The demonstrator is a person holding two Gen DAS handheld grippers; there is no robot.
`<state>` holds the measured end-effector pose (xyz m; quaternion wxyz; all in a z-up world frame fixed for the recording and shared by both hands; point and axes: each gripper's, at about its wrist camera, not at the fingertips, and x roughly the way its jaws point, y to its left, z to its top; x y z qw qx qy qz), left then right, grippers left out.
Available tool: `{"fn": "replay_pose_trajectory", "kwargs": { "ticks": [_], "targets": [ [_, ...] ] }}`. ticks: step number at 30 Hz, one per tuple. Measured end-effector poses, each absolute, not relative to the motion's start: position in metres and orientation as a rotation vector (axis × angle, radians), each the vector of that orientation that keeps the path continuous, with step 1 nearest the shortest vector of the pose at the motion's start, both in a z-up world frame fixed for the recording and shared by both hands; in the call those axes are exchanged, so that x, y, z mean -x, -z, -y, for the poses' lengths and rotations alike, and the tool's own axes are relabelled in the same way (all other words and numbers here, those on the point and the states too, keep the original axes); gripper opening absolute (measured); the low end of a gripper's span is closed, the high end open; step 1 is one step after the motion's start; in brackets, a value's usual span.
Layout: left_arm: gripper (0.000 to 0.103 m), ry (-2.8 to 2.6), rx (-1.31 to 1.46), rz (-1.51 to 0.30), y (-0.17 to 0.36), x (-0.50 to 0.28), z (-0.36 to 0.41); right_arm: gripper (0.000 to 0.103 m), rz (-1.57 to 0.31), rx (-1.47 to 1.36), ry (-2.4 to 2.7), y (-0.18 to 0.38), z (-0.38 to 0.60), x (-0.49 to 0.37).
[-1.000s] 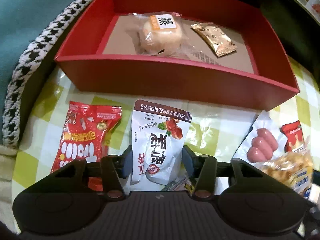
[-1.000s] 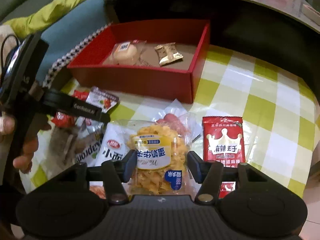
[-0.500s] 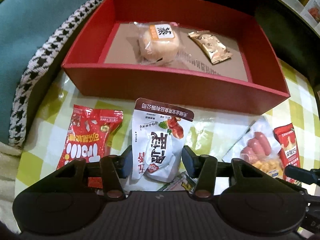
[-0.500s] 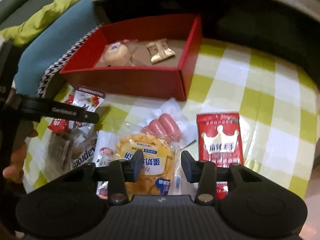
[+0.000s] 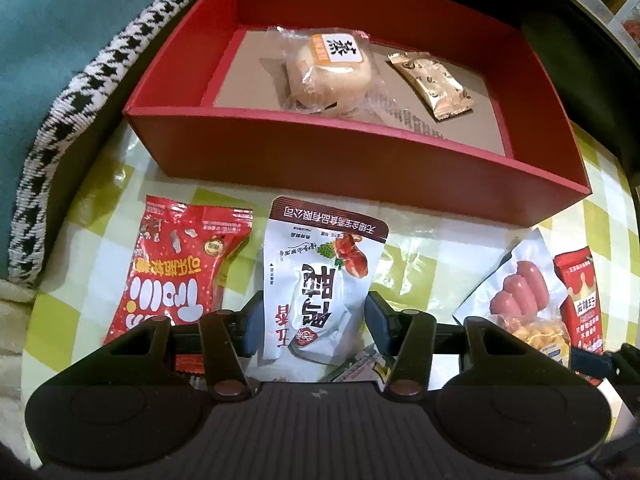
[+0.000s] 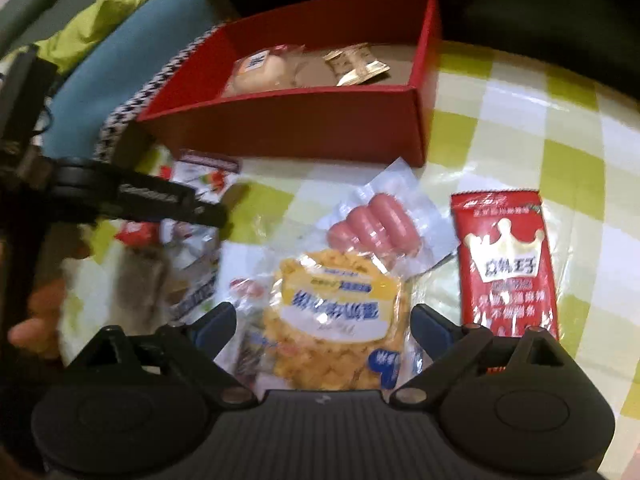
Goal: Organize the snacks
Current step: 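Grasp the waffle-cookie bag with the right gripper while the left gripper grasps the white jerky bag, then carry both bags into the red box and open both grippers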
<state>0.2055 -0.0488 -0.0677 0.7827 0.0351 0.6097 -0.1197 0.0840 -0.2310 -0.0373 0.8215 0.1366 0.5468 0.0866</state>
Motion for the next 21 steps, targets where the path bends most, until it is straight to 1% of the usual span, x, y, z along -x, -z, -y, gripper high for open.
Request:
{"fn": "replay_pose_trajectory", "kwargs": {
  "ticks": [2, 6, 7, 9, 11, 12, 14, 16, 21],
  "targets": [
    [0.060, 0.256, -0.077, -1.325, 0.071, -0.206, 0.049, 0.103, -1.176, -0.321, -0.172, 0.048, 0.231, -0.088],
    [0.061, 0.259, -0.085, -1.327, 0.074, -0.207, 0.048, 0.103, -1.196, -0.245, -0.164, 0.048, 0.219, -0.092],
    [0.067, 0.265, -0.093, -1.326, 0.075, -0.207, 0.050, 0.103, -1.199, -0.233, -0.170, 0.048, 0.218, -0.092],
    [0.073, 0.274, -0.103, -1.322, 0.076, -0.205, 0.051, 0.103, -1.193, -0.222, -0.162, 0.048, 0.217, -0.092],
    [0.072, 0.272, -0.132, -1.316, 0.077, -0.203, 0.056, 0.091, -1.182, -0.189, -0.147, 0.043, 0.219, -0.089],
    [0.070, 0.268, -0.137, -1.315, 0.077, -0.202, 0.057, 0.090, -1.180, -0.210, -0.149, 0.041, 0.223, -0.089],
    [0.062, 0.252, -0.149, -1.313, 0.076, -0.201, 0.056, 0.085, -1.183, -0.247, -0.150, 0.038, 0.233, -0.088],
    [0.059, 0.252, -0.126, -1.319, 0.074, -0.202, 0.052, 0.083, -1.163, -0.233, -0.135, 0.033, 0.235, -0.086],
    [0.058, 0.252, -0.117, -1.299, 0.067, -0.199, 0.051, 0.082, -1.097, -0.232, -0.153, 0.012, 0.238, -0.080]
  ]
}}
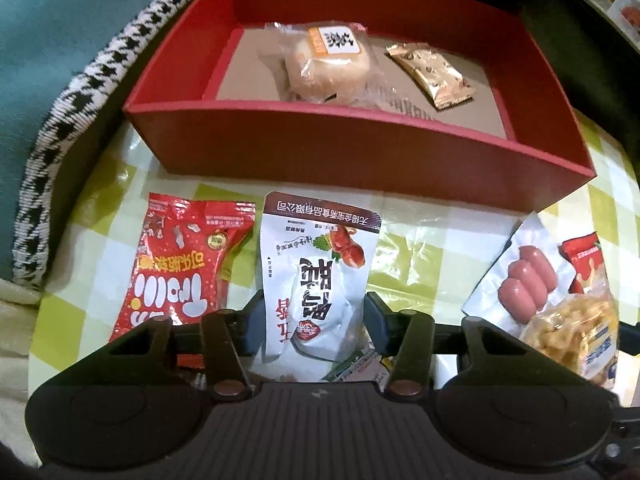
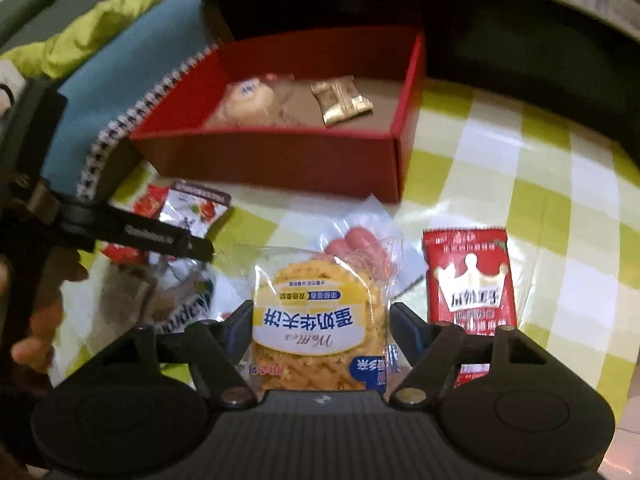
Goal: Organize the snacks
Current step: 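Carry both bags into the red box and open both grippers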
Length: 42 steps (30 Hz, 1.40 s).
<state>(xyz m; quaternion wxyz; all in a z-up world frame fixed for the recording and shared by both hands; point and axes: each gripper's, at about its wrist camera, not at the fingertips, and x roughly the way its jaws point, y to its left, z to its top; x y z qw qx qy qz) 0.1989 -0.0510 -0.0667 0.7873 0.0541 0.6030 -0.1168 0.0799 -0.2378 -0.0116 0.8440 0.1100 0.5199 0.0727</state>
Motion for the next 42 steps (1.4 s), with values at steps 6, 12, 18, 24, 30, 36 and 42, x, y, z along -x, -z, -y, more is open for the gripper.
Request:
{"fn": "replay_pose_trajectory", "kwargs": {
  "ticks": [6, 12, 18, 24, 30, 36, 42],
  "targets": [
    [0.058, 0.272, -0.068, -1.261, 0.045, -0.201, 0.049, 0.082, -1.048, -0.273, -0.155, -0.005, 0.246, -0.079],
    [0.058, 0.316, -0.032, -1.211, 0.022, -0.196, 0.050, 0.082, -0.998, -0.291, -0.143, -0.018, 0.251, -0.086],
    [0.058, 0.337, -0.009, -1.168, 0.006, -0.197, 0.057, 0.082, -0.950, -0.295, -0.116, -0.028, 0.255, -0.102],
    [0.059, 0.331, 0.023, -1.130, -0.007, -0.212, 0.062, 0.082, -0.894, -0.282, -0.091, -0.039, 0.255, -0.127],
    [0.059, 0.313, 0.024, -1.091, -0.012, -0.231, 0.069, 0.082, -0.847, -0.283, -0.077, -0.047, 0.252, -0.154],
    [0.059, 0.286, 0.047, -1.069, -0.013, -0.256, 0.068, 0.082, -0.821, -0.288, -0.064, -0.045, 0.248, -0.180],
    [0.059, 0.263, 0.054, -1.065, -0.008, -0.268, 0.067, 0.082, -0.828, -0.281, -0.058, -0.034, 0.249, -0.201]
  ]
}}
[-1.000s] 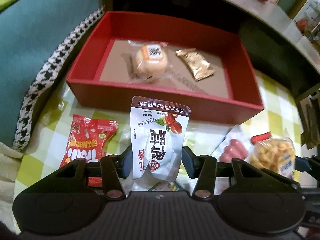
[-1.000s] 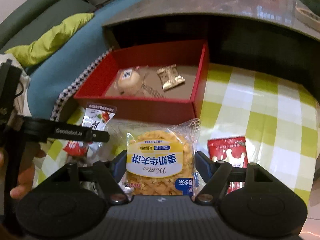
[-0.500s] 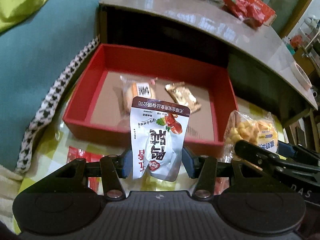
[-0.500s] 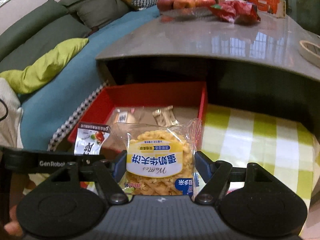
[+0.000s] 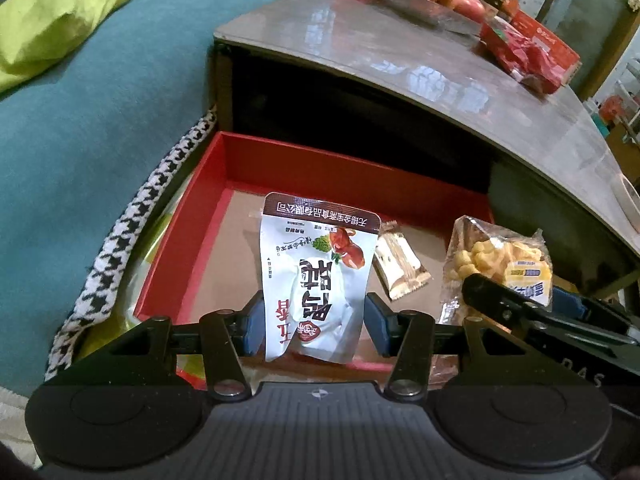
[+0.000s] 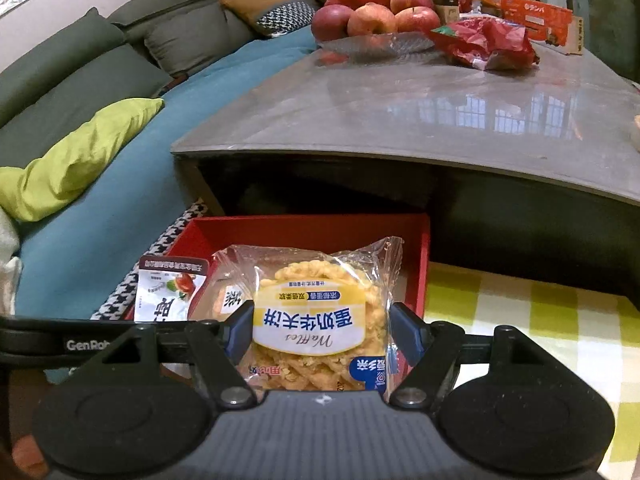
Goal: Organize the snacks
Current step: 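Carry both bags into the red box and open both grippers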
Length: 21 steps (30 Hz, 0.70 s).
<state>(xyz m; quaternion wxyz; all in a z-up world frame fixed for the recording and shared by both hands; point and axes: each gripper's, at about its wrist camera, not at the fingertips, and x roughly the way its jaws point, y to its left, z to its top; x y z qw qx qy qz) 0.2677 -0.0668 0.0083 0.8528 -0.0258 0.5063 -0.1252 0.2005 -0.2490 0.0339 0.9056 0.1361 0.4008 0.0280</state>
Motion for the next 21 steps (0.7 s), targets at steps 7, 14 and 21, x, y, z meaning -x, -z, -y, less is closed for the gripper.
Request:
{"fn": "replay_pose_trajectory", "kwargs": {
  "ticks": [7, 14, 21],
  "targets": [
    [0.059, 0.246, 0.031, -1.075, -0.004, -0.271, 0.070, 0.082, -0.852, -0.270, -0.050, -0.018, 0.249, -0.218],
    [0.059, 0.233, 0.025, -1.097, 0.006, -0.275, 0.069, 0.082, -0.879, -0.261, -0.049, -0.004, 0.247, -0.229],
    [0.060, 0.227, 0.009, -1.099, 0.010, -0.276, 0.071, 0.084, -0.903, -0.278, -0.046, 0.005, 0.250, -0.232]
  ]
}}
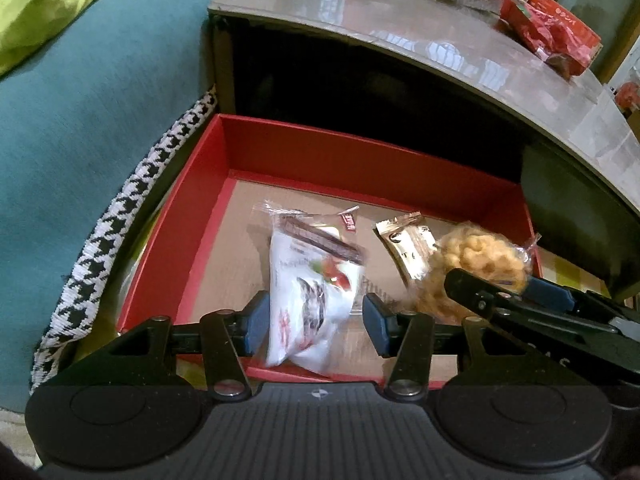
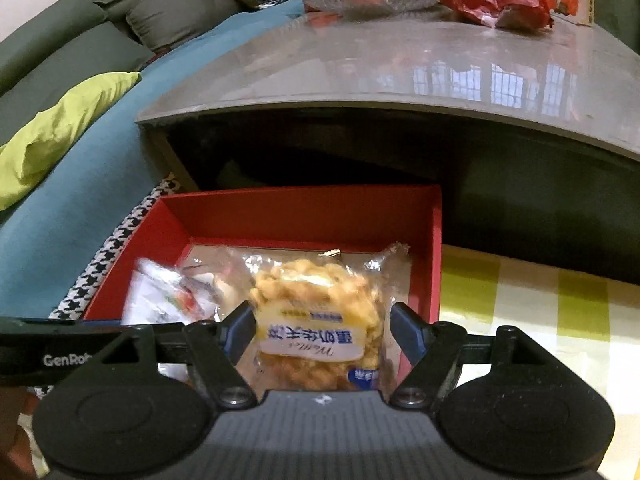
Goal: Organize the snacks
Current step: 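Carry both bags into the red box and open both grippers, then withdraw both grippers from the red box toward the remaining snacks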
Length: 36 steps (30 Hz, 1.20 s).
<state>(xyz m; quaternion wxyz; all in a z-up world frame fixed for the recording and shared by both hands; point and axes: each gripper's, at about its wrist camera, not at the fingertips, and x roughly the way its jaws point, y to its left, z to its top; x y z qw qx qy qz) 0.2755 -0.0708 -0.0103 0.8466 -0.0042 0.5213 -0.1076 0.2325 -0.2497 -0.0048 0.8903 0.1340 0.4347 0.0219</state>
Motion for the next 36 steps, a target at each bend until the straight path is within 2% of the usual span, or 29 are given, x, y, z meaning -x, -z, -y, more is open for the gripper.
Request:
{"fn": "replay_pose_trajectory", "kwargs": {
  "ticks": [17, 36],
  "targets": [
    [0.069, 0.218, 0.006, -1.078, 0.003, -0.271, 0.069, 0.084, -0.866, -0.290, -0.026, -0.005, 0.251, -0.226],
    [0.074, 0.208, 0.015, -1.048, -0.014, -0.251, 0.056, 0.086, -0.853, -0.284, -0.046, -0.020, 0.241, -0.210]
  ]
}}
